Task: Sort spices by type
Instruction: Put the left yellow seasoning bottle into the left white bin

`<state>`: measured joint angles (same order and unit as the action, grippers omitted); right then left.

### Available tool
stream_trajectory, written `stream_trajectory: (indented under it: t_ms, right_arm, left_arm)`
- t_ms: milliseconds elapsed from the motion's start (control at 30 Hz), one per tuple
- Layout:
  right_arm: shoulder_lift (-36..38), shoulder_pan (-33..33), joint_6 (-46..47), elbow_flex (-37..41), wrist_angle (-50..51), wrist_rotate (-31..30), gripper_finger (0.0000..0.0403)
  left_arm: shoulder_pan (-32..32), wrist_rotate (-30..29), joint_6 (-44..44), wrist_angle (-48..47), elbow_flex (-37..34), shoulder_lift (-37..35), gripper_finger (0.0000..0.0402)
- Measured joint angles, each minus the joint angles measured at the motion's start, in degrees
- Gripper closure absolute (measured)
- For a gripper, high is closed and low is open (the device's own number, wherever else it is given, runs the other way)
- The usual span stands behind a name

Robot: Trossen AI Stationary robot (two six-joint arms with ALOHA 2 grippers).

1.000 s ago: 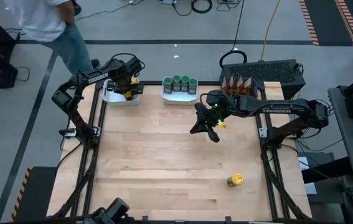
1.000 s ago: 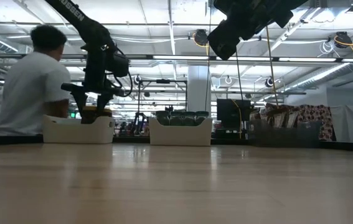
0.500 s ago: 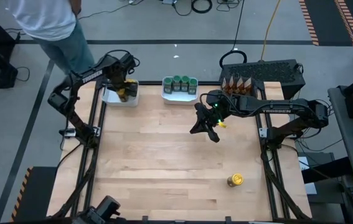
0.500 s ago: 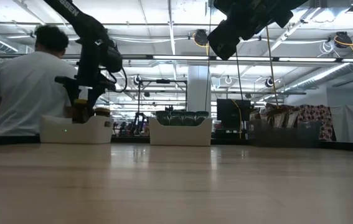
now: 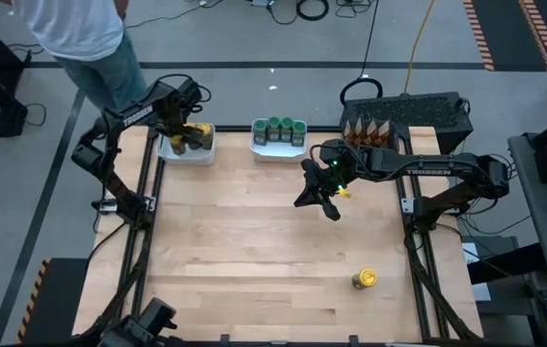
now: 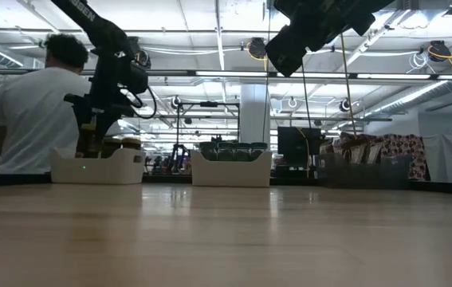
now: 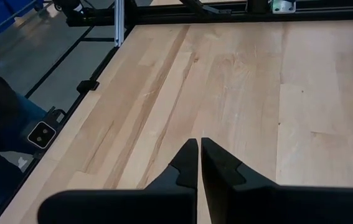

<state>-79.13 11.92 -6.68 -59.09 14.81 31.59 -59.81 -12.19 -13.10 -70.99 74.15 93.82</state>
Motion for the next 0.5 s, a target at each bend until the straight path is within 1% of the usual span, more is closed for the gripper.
stream_trajectory:
  t_ms: [133,500]
  right_arm:
    - [0.00,0.00,0.13,0.00,0.04,0.00,0.0403]
    - [0.00,-0.02,1.64,-0.01,0.04,0.00,0.0403]
  left_arm:
    - [-1.08,0.67,-0.54,0.83,0.00,0.00,0.0167]
    - [-3.00,1.19,-6.65,6.99,0.02,0.35,0.0167]
